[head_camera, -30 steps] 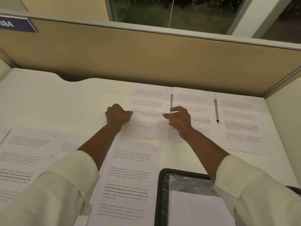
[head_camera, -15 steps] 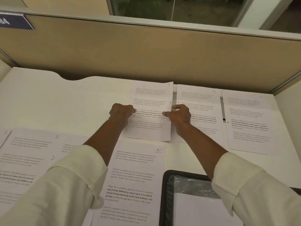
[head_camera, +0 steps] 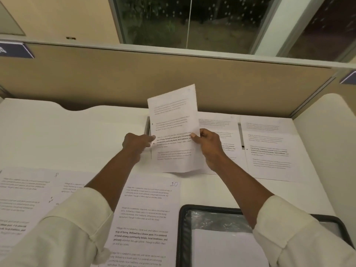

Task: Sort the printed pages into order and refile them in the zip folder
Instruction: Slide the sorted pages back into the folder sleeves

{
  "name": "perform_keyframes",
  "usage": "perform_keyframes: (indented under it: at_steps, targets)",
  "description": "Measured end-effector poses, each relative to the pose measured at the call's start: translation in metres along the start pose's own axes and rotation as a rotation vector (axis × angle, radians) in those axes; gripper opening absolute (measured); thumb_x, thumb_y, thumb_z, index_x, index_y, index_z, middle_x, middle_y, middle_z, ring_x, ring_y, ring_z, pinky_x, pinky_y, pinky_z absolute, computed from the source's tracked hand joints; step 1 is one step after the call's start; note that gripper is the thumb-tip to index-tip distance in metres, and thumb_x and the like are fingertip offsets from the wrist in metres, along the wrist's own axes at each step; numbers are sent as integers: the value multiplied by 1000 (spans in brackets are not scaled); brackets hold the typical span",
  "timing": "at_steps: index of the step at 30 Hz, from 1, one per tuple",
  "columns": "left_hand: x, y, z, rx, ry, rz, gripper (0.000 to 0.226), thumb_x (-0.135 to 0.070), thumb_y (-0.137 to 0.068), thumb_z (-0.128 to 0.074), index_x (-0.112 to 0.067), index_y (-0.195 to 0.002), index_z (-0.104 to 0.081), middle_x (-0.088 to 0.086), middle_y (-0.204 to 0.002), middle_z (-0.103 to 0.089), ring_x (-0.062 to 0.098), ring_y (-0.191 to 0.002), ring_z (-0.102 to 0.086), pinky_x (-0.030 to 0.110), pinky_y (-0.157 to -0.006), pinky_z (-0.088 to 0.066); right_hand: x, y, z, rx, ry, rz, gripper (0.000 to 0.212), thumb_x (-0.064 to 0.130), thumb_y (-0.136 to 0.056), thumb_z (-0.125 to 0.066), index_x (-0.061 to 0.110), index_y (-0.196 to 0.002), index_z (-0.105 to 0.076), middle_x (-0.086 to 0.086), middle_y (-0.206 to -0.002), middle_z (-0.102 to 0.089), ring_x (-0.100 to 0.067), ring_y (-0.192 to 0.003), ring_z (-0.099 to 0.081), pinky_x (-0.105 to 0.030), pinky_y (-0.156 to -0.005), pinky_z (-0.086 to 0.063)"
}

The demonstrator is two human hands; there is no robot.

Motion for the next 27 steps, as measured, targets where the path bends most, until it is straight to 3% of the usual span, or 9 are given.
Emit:
perform_keyframes:
  at_steps: [4,11,15,18,20,24,27]
  targets:
    - [-17,51,-10,79,21,-131,54,-42,-76,-94,1,-101,-74,12,-97,-78,26,-90,-75,41,-87,-62,18,38,28,86,-132,62,22,16,-99,-72,9,-120,-74,-5,-117,-79,-30,-109,-75,-44,-94,-61]
    - [-10,156,-53,381,12,-160,45,-45,-85,-84,-9,-110,-76,9,-100,-82,28,-95,-79,47,-97,-60,19,123,94,169,-300,72,33,13,-100,-67,6,-133,-66,-13,-128,-74,-31,-119,-71,-44,-97,-59]
    - [23,205,-82,395,12,-109,52,-47,-79,-88,-3,-105,-79,8,-97,-82,28,-96,-78,43,-87,-63,3,170,134,201,-375,54,38,13,-99,-66,4,-135,-63,-17,-130,-72,-34,-118,-70,-41,-92,-60]
    - [55,241,-104,462,92,5,42,-41,-78,-91,-3,-94,-81,7,-87,-79,21,-76,-74,37,-72,-57,-11,199,167,244,-423,35,41,15,-98,-65,3,-138,-62,-20,-133,-69,-36,-120,-69,-46,-93,-60]
    - [74,267,-120,520,190,77,36,-29,-77,-92,-1,-95,-81,11,-94,-79,22,-78,-69,38,-78,-55,-23,215,191,262,-447,21,39,11,-99,-65,1,-136,-63,-22,-134,-68,-36,-121,-68,-45,-97,-59]
    - [103,306,-142,443,307,47,36,-8,-80,-87,6,-112,-76,16,-109,-79,27,-89,-76,38,-81,-59,-50,244,243,270,-315,-14,38,14,-97,-69,5,-133,-66,-18,-132,-71,-36,-121,-68,-49,-104,-55]
    - [117,332,-148,291,208,-80,33,-7,-81,-88,-1,-112,-77,14,-106,-80,32,-96,-78,46,-88,-62,-70,265,282,245,-190,-71,37,17,-95,-75,9,-131,-69,-12,-127,-74,-33,-117,-72,-48,-100,-56]
Point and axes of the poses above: each hand's wrist, its own y-axis away from the middle knuckle, its own z-axis out of the back of the hand, x = y × z, the point moved 5 cm from there along -y, towards the middle knuckle
